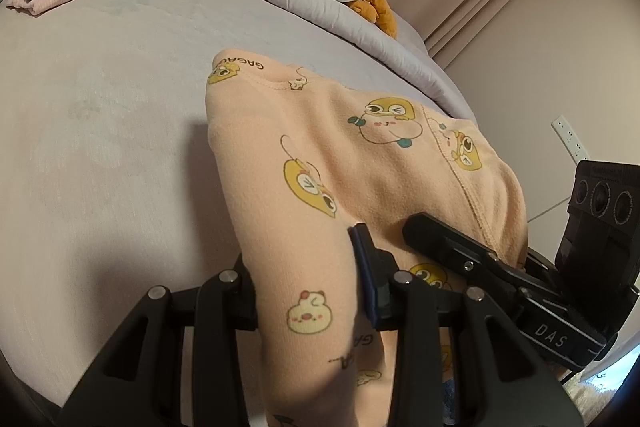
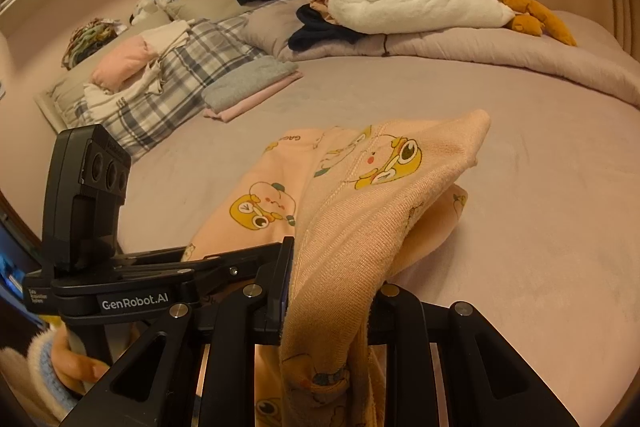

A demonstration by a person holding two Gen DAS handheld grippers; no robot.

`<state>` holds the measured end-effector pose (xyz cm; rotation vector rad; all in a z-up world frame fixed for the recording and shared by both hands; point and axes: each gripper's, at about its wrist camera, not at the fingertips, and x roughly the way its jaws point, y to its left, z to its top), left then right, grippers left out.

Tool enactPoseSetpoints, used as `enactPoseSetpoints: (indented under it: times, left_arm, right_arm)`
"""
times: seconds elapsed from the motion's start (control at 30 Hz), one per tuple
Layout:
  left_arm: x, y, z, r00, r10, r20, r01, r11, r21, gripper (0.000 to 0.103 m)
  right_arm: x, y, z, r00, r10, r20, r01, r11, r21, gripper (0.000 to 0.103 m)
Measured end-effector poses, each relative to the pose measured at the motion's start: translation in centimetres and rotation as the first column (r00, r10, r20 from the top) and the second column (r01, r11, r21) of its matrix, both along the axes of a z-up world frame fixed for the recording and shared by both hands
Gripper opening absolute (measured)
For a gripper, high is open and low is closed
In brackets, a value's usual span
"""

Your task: Fold small clothes

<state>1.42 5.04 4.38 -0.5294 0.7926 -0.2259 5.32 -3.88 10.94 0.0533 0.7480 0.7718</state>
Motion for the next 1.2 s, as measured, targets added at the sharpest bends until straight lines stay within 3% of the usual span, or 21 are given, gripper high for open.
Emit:
enactPoseSetpoints:
  times: [1.2]
  left_arm:
    - [2.7, 2.0, 0.4, 1.000, 0.007, 0.003, -0.007, 1.000, 0.005, 0.036]
  right_arm:
    - [3.7, 1.5, -0.1, 1.000, 0.009, -0.010, -0.009, 1.000, 0.014, 0.025]
